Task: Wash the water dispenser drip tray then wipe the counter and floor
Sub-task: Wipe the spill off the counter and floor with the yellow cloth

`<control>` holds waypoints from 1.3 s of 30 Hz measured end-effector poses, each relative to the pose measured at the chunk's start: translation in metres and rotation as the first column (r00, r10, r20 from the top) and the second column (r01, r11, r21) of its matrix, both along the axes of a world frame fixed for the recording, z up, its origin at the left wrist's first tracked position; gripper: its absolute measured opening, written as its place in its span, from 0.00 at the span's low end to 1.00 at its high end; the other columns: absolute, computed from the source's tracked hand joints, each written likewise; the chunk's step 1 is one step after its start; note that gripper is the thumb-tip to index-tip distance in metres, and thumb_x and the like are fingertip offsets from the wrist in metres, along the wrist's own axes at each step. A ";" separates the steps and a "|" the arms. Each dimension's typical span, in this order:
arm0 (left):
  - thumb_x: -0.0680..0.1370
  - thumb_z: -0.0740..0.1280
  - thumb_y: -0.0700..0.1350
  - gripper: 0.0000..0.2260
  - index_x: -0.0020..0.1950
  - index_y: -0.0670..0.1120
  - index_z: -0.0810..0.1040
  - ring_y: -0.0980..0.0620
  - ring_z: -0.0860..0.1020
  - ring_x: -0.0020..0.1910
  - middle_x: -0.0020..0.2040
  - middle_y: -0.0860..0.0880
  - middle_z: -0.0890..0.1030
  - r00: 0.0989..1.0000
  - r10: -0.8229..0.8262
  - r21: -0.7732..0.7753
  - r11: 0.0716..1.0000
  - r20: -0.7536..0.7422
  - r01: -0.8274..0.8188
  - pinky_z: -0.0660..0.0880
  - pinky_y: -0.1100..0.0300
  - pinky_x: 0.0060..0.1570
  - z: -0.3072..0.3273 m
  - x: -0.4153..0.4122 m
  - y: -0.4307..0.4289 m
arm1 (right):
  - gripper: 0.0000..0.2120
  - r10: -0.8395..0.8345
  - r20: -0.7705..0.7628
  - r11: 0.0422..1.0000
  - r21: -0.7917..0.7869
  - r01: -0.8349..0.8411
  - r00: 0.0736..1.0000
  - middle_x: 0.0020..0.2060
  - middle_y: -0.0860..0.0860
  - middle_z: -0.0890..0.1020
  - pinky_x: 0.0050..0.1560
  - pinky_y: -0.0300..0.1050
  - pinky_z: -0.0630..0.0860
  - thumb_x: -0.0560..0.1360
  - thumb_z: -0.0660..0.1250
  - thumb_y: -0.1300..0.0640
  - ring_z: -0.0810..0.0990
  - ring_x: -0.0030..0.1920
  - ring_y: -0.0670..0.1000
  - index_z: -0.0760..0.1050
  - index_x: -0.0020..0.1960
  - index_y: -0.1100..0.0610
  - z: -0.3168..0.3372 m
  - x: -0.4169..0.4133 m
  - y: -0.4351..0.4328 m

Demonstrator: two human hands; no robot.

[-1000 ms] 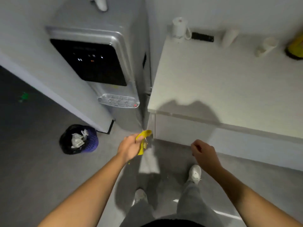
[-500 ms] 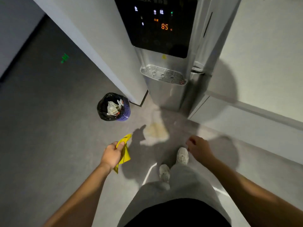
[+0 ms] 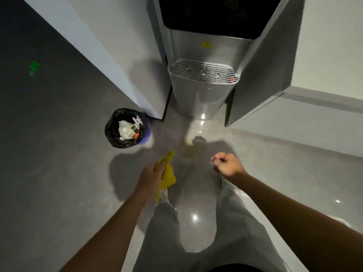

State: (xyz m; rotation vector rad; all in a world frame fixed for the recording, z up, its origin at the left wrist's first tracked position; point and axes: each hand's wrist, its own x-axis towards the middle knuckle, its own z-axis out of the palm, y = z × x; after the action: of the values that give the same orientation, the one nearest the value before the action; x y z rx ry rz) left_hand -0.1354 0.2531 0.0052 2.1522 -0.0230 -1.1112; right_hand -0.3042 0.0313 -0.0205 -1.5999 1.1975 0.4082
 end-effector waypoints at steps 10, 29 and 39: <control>0.74 0.63 0.61 0.15 0.38 0.51 0.78 0.60 0.73 0.34 0.33 0.56 0.77 0.970 -0.241 -0.120 0.962 0.040 0.244 0.70 0.57 0.38 -0.092 0.083 0.039 | 0.08 -0.274 -0.026 0.951 0.140 0.275 0.961 0.35 0.60 0.85 0.35 0.46 0.77 0.80 0.67 0.58 0.81 0.32 0.52 0.82 0.46 0.60 -0.058 0.087 0.111; 0.83 0.62 0.54 0.19 0.61 0.45 0.86 0.45 0.86 0.48 0.55 0.47 0.87 -0.196 -0.634 0.380 0.168 0.748 0.909 0.81 0.53 0.44 -0.655 0.137 0.030 | 0.27 0.043 -0.366 0.899 -0.392 -0.196 0.930 0.79 0.61 0.65 0.76 0.59 0.67 0.85 0.57 0.48 0.65 0.77 0.65 0.62 0.82 0.56 -0.647 -0.095 0.031; 0.81 0.59 0.56 0.29 0.76 0.39 0.73 0.37 0.72 0.76 0.77 0.38 0.72 0.021 -0.826 0.517 0.372 0.564 0.771 0.68 0.38 0.72 -0.733 0.099 0.050 | 0.36 -0.053 -0.268 0.767 -0.628 -0.132 0.962 0.84 0.59 0.48 0.82 0.62 0.48 0.84 0.48 0.35 0.45 0.84 0.62 0.45 0.85 0.52 -0.726 -0.095 0.051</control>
State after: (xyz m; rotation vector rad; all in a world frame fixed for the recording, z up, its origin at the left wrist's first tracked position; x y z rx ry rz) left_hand -0.0364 0.3028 -0.7277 2.4836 -1.9268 -0.4900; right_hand -0.3993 0.0820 -0.7464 -2.2156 1.6336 0.2540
